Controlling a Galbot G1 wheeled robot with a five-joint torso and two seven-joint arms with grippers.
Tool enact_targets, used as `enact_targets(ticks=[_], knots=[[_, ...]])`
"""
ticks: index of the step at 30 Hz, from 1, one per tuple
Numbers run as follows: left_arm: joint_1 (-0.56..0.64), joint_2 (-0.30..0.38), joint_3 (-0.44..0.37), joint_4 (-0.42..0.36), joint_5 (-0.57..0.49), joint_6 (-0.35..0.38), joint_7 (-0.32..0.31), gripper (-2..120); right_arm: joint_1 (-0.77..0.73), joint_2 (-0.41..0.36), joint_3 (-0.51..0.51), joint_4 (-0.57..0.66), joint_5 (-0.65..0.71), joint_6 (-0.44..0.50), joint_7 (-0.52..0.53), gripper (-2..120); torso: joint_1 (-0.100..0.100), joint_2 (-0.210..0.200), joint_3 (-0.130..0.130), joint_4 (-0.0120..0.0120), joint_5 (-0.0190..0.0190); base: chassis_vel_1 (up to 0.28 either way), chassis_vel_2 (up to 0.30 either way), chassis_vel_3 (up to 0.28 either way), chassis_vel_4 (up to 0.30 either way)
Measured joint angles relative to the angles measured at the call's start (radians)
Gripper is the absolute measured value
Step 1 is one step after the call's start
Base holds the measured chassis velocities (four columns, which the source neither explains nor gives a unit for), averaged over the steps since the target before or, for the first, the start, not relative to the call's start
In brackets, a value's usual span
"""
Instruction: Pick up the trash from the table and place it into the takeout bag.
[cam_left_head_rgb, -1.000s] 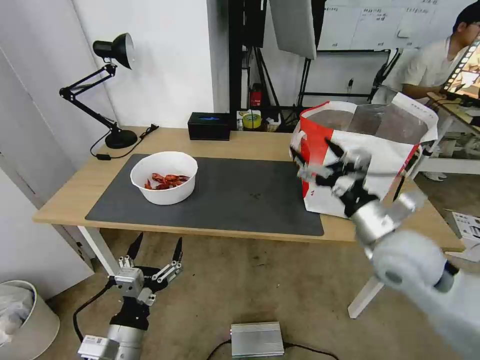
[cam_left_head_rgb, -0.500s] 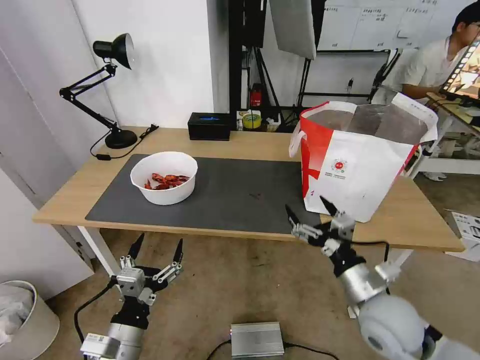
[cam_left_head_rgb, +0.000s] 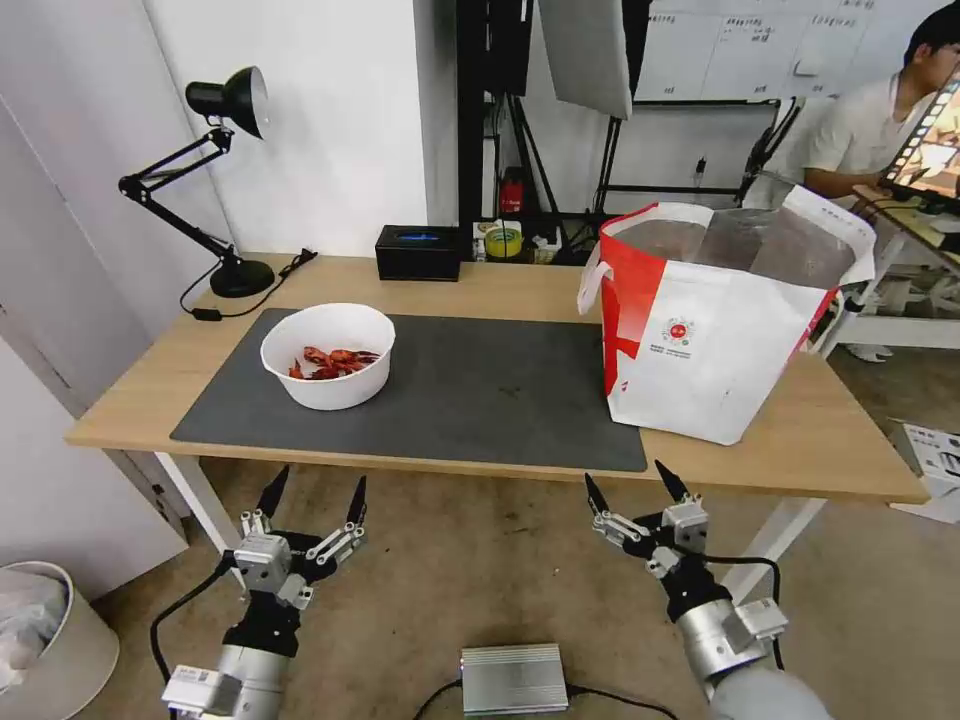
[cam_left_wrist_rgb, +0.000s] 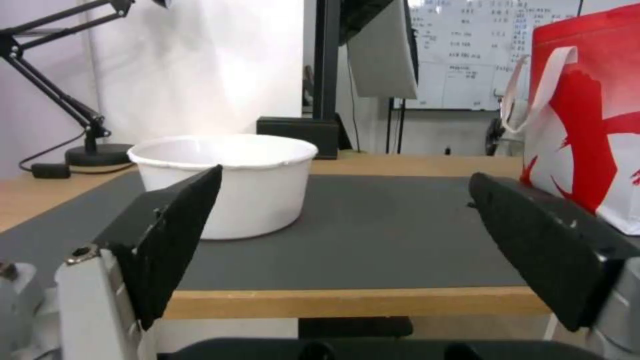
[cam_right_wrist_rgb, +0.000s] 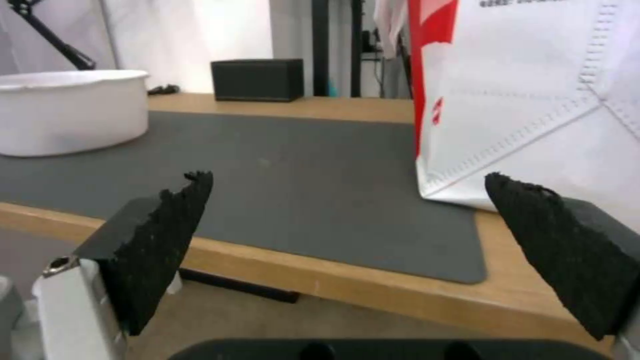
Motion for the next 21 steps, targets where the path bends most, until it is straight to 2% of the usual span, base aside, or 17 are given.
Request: enact_targets(ticks=[21], knots=[[0.005,-0.001,-0.004,-0.004,0.0,-0.003,0.0,100,0.002,0.018,-0.011,-0.038,0.001,-0.007,0.012,100,0.0,0.0,0.0,0.0,0.0,0.0,0.0,0.0,0.0]])
